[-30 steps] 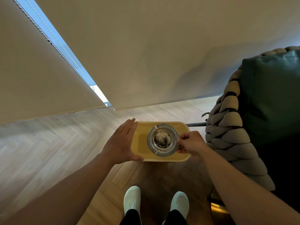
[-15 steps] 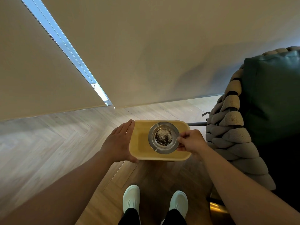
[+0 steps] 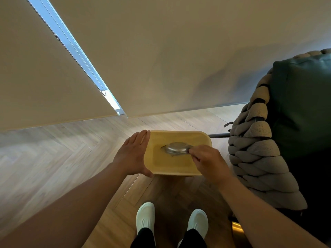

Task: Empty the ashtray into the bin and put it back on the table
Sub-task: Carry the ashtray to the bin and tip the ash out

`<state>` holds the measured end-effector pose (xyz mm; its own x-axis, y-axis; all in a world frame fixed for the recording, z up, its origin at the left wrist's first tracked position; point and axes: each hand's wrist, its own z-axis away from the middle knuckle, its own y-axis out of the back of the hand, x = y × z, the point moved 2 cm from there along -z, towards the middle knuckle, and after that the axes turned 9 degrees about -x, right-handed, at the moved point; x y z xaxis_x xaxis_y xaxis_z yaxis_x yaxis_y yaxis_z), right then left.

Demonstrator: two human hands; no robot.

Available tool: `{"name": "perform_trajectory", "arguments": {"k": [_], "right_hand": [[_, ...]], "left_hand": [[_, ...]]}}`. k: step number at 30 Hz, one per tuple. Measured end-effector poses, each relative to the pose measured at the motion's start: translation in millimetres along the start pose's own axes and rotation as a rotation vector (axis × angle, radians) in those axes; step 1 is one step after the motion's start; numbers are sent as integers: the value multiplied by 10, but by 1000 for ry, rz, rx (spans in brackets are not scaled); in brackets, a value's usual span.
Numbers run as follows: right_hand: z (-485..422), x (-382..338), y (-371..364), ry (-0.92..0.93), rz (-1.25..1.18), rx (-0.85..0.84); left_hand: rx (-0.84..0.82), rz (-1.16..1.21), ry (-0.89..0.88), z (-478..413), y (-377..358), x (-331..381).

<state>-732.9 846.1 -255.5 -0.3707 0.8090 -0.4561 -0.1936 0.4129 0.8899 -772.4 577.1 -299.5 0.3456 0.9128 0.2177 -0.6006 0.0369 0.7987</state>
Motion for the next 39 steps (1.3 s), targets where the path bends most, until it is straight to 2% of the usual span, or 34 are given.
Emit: {"name": "perform_trajectory", "arguments": {"k": [2, 8, 18, 21, 25, 31, 39], "right_hand": [[92, -38, -72, 98, 154, 20], [202, -6, -178, 100, 236, 50], [203, 29, -165, 60, 190, 78], [173, 18, -136, 21, 89, 80], [125, 8, -92, -171, -158, 27], [67, 160, -174, -685, -495, -102], [11, 237, -195, -888, -683, -121]], "left_hand": [[-9, 6, 5, 1, -3, 3], [-19, 13, 13, 5, 4, 12], [-13, 20, 12, 8, 4, 12], [-15, 29, 16, 7, -1, 12], [-13, 34, 14, 6, 0, 9], [-12, 18, 15, -3, -8, 8], [-11, 19, 21, -10, -22, 12]]}}
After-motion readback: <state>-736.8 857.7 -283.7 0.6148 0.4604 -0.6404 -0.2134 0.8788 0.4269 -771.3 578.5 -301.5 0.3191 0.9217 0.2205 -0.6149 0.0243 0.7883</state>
